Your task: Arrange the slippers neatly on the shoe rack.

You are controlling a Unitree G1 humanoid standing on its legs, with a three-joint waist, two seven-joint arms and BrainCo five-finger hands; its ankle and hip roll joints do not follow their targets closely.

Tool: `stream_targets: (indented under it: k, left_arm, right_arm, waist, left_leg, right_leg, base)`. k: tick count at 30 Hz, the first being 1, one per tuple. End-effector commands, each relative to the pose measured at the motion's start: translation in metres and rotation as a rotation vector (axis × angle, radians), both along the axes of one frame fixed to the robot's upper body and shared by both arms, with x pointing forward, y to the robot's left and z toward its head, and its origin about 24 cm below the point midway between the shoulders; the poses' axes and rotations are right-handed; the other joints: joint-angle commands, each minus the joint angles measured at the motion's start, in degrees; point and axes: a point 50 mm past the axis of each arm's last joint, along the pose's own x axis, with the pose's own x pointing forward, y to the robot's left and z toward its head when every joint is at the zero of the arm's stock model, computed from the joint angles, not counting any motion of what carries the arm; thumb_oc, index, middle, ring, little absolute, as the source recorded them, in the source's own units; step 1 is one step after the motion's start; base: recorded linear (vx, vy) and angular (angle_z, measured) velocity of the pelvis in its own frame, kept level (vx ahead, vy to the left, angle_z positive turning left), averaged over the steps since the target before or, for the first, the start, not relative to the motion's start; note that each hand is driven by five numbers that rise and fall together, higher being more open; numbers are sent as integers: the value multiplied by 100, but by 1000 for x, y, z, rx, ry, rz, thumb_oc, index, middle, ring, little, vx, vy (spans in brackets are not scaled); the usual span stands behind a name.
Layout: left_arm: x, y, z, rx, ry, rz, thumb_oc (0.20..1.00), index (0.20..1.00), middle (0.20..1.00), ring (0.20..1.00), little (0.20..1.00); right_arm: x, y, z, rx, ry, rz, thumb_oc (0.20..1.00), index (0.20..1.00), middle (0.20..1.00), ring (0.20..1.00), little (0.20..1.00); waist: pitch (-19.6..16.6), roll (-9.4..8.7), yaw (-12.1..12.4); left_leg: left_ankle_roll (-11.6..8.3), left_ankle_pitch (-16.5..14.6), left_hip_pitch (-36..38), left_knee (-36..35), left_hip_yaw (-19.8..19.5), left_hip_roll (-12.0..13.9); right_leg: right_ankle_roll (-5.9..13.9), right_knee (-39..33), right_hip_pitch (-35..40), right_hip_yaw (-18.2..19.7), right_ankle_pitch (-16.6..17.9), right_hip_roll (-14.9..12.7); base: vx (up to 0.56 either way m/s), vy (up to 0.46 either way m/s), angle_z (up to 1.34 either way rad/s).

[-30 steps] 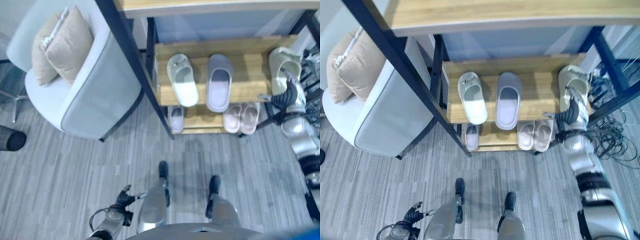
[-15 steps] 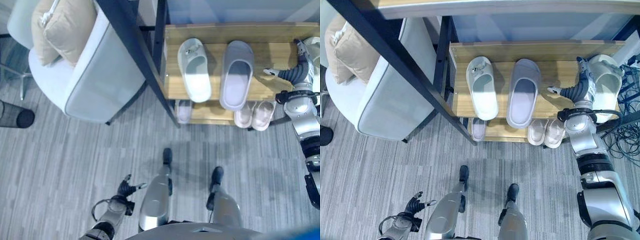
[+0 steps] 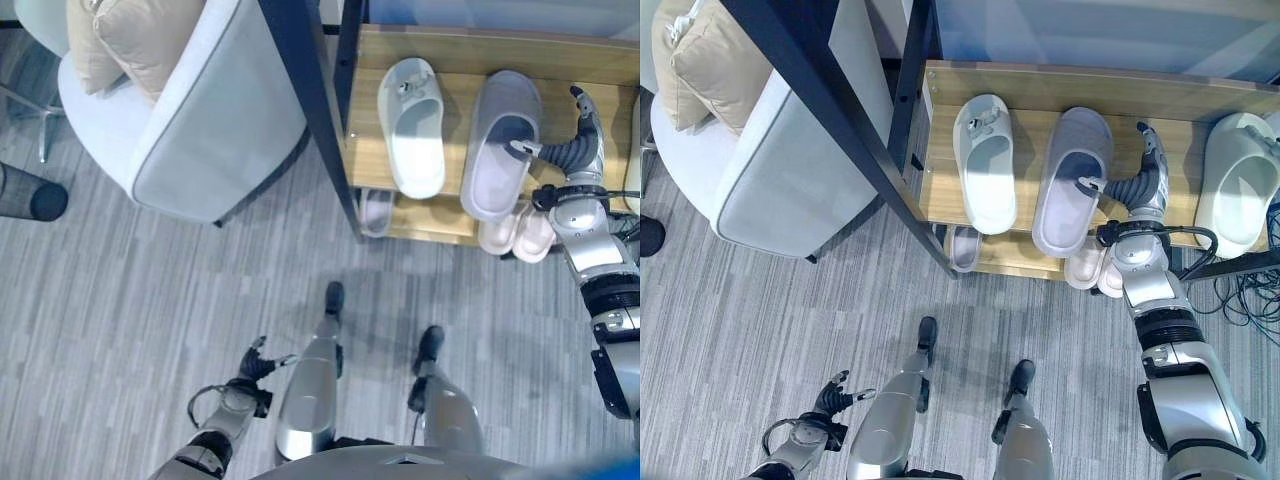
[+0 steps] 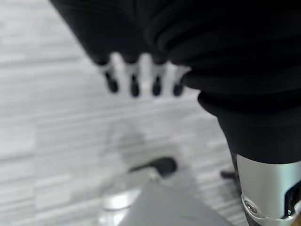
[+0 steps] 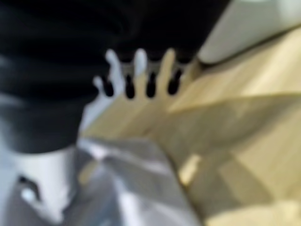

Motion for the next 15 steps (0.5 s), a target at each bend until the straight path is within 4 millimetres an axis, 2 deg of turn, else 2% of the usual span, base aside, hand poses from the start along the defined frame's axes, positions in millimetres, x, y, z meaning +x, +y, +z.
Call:
stream_targets:
  k: [1,3,4,5,7,11,15]
  left_arm:
    - [-8,3,-3,62,27,-65,1000,1000,1000,1000,1000]
    - [-9,4,-3,69,28,-61,1000,1000,1000,1000,1000]
    - [-9,5,-3,75,26,-63,1000,1000,1000,1000,1000]
    - [-9,5,-3,74,25,-62,1000,1000,1000,1000,1000]
    - [-10,4,-4,67,30,-62,1000,1000,1000,1000,1000]
    - [-13,-1,-6,73,48,-98,1000,1000,1000,1000,1000]
    - [-13,-3,-7,84,51,-105,1000,1000,1000,1000,1000]
  right_arm:
    - [2,-8,44,-77,-112,-24,1000,1000,1000,1000,1000]
    - [7,-9,47,-64,-99,-34,1000,1000,1000,1000,1000]
    - [8,-8,50,-51,-103,-31,564,564,564,564,564]
    - [9,-11,47,-42,-85,-38,467,467,467,467,467]
    - [10,-13,43,-29,-58,-37,200,200,200,200,200]
    - [8,-20,37,5,-48,-61,200,200,200,200,200]
    - [7,-17,38,33,-98,-70,200,200,200,200,200]
  waist:
    - [-151,60,184]
    - [-150,50,220]
    - [-153,51,245]
    - [-161,43,277]
    - [-188,25,319]
    - [-252,9,386]
    - [-254,-39,391]
  left_leg:
    - [-44,-630,-651,849,-226,-18]
    - [-43,-614,-678,825,-222,-23]
    - [-45,-606,-692,806,-222,-27]
    - [-41,-603,-710,791,-240,-33]
    - [-44,-592,-754,785,-258,-57]
    - [-58,-588,-838,757,-342,-133]
    - [-70,-588,-896,755,-359,-159]
  right_leg:
    - [247,1233,-267,328,-969,-431]
    - [253,1178,-278,327,-935,-429]
    - [257,1125,-277,315,-911,-432]
    - [262,1072,-268,298,-900,-437]
    - [265,971,-234,252,-874,-440]
    - [279,823,-127,121,-842,-455]
    - [283,746,-111,69,-802,-444]
  base:
    - [0,0,0]
    - [0,0,0]
    - [0,0,0]
    - [0,0,0]
    - [18,3,4]
    - [40,18,14]
    - [14,28,11]
